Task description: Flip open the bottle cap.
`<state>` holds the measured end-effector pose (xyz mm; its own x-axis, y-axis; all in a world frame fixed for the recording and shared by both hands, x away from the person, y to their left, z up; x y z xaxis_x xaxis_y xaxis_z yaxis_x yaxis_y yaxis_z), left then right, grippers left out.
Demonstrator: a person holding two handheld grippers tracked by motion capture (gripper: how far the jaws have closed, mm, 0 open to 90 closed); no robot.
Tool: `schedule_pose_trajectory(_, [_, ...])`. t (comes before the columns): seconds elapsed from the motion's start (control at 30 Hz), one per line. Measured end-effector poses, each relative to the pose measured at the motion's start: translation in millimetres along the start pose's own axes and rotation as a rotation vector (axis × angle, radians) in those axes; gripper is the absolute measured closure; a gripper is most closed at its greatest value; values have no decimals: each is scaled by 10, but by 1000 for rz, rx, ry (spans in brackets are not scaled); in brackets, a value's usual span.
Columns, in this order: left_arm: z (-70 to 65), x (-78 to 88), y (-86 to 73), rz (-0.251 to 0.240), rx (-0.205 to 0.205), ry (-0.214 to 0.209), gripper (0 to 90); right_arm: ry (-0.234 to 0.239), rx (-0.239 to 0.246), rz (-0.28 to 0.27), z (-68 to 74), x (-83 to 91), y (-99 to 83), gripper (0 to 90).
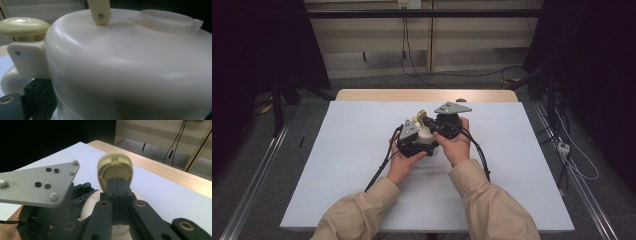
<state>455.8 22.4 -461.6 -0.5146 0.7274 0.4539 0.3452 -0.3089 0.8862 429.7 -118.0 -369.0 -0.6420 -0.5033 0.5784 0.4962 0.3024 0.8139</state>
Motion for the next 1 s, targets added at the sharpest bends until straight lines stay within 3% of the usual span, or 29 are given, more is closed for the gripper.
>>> schedule_pose_trajectory(0.27, [2,1,-1,-1,0,-1,54,5,4,-2,13,-17,20,892])
schedule_pose_trajectory(0.43, [0,-1,0,-4,4,-2,53,-9,6,-18,-4,14,27,837])
schedule_pose_trajectory(0.63, [-5,2,-4,2,1,2,50,-15,-9,-20,-14,29,13,713])
schedule_pose_trajectory(1.0, [4,24,-27,30,24,-13,42,-10,-55,-26,-59,89,-23,395])
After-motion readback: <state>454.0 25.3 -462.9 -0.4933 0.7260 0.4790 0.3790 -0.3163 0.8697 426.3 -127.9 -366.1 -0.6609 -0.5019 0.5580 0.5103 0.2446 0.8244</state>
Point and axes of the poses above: each handheld gripper's, and its own axes: x roughly backward along the jaws, y roughly out of its top, z roughly to its left, the point moved 1 cm from there along -x, roughly forward along the jaws, and after that the axes turned 10 degrees about z, right-handed, at the moved point
